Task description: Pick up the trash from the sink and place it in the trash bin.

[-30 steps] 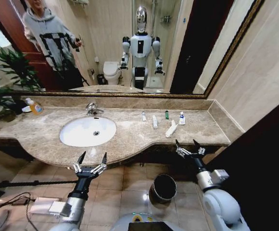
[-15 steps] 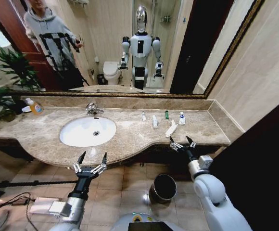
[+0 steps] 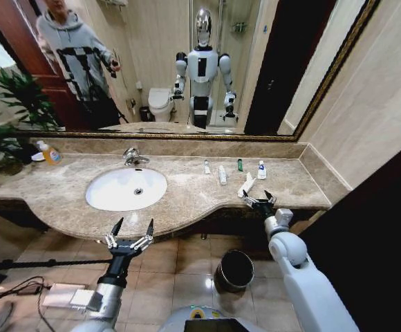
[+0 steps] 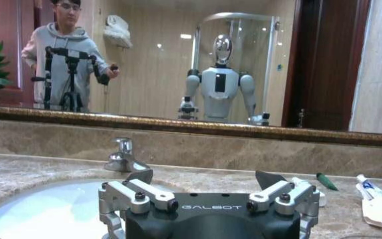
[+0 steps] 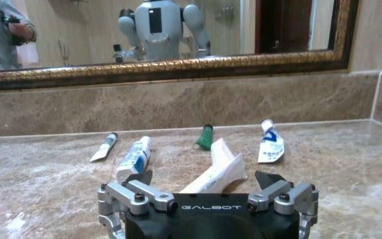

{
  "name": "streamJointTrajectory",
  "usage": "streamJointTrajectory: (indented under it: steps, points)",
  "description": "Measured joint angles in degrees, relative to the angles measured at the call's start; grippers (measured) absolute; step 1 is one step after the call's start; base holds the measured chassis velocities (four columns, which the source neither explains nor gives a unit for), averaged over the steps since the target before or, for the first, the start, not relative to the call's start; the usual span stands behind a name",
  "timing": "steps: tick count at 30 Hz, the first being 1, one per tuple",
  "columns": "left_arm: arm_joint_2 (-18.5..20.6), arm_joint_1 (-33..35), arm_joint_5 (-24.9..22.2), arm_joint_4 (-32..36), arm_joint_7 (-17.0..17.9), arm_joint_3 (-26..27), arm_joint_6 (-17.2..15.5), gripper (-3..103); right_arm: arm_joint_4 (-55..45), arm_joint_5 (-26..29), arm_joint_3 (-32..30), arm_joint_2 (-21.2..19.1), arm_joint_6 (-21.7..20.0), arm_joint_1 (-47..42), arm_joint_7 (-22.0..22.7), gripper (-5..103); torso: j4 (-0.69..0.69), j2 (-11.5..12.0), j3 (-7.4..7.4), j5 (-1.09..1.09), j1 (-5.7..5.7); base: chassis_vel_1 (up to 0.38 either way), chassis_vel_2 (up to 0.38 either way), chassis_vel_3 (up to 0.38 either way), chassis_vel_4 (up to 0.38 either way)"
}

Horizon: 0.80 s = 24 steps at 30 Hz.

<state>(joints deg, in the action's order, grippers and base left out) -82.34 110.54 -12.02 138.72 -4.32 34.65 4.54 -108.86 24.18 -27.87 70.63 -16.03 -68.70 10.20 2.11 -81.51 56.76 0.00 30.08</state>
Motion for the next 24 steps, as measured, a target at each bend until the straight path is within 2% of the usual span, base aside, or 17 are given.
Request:
streamJointTrajectory:
  steps: [9, 13, 14, 16, 18, 19, 21, 22, 24]
  points:
    - [0.0, 0.0, 0.0, 0.0, 0.0, 0.0, 0.0, 100, 5.6, 0.2, 2.2, 1.4, 0.8, 4.9, 0.5, 100, 0.00, 0.0, 0.00, -0.01, 0.00, 0.000, 0.000, 0.000, 0.000]
    - [0.0, 0.0, 0.0, 0.0, 0.0, 0.0, 0.0, 100, 9.0, -2.8, 3.7, 2.4, 1.5, 6.7, 0.6, 100, 0.01, 0.0, 0.00, 0.00, 0.00, 0.000, 0.000, 0.000, 0.000]
    - [0.0, 0.0, 0.0, 0.0, 0.0, 0.0, 0.0, 100, 9.8, -4.1, 4.0, 2.8, 1.8, 7.1, 0.6, 103, 0.00, 0.0, 0.00, 0.00, 0.00, 0.000, 0.000, 0.000, 0.000]
    - [0.0, 0.0, 0.0, 0.0, 0.0, 0.0, 0.0, 100, 10.4, -4.8, 4.1, 3.1, 1.9, 7.4, 0.5, 99, 0.00, 0.0, 0.00, 0.00, 0.00, 0.000, 0.000, 0.000, 0.000]
    - [0.0, 0.0, 0.0, 0.0, 0.0, 0.0, 0.0, 100, 11.5, -5.8, 4.2, 3.7, 2.2, 8.0, 0.7, 89, 0.00, 0.0, 0.00, 0.00, 0.00, 0.000, 0.000, 0.000, 0.000]
    - [0.0, 0.0, 0.0, 0.0, 0.0, 0.0, 0.0, 100, 11.5, -5.8, 4.2, 3.7, 2.2, 8.0, 0.7, 89, 0.00, 0.0, 0.00, 0.00, 0.00, 0.000, 0.000, 0.000, 0.000]
    - [0.0, 0.0, 0.0, 0.0, 0.0, 0.0, 0.0, 100, 11.7, -6.0, 4.2, 3.9, 2.4, 8.0, 0.8, 79, 0.00, 0.0, 0.00, 0.00, 0.00, 0.000, 0.000, 0.000, 0.000]
    - [0.0, 0.0, 0.0, 0.0, 0.0, 0.0, 0.0, 100, 11.7, -6.0, 4.2, 3.9, 2.4, 8.0, 0.8, 79, 0.00, 0.0, 0.00, 0.00, 0.00, 0.000, 0.000, 0.000, 0.000]
    - [0.0, 0.0, 0.0, 0.0, 0.0, 0.0, 0.0, 100, 11.7, -5.9, 3.9, 3.9, 2.4, 7.9, 0.9, 67, 0.00, 0.0, 0.00, 0.00, 0.00, 0.000, 0.000, 0.000, 0.000]
